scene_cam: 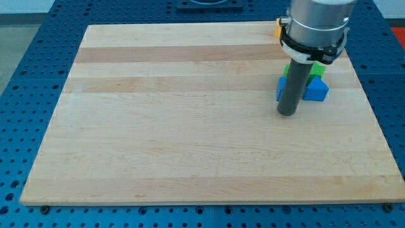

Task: Go to the right side of the red star

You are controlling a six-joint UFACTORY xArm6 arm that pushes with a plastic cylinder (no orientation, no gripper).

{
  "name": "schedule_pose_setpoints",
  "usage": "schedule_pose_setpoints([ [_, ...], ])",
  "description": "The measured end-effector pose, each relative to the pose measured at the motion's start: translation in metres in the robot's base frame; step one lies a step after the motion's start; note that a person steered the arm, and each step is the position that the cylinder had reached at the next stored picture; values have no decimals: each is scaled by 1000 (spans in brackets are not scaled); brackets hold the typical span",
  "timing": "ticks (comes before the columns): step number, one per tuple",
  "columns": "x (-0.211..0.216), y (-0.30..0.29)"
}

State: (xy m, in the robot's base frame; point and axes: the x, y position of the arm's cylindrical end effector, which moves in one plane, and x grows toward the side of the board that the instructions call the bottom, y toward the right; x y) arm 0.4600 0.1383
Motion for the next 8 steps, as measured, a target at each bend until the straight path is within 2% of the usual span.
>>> schedule_pose_setpoints([
  [1, 1, 0],
  [2, 19, 29],
  [4, 3, 165],
  [6, -121, 169],
  [7, -167, 155],
  [8, -182, 153],
])
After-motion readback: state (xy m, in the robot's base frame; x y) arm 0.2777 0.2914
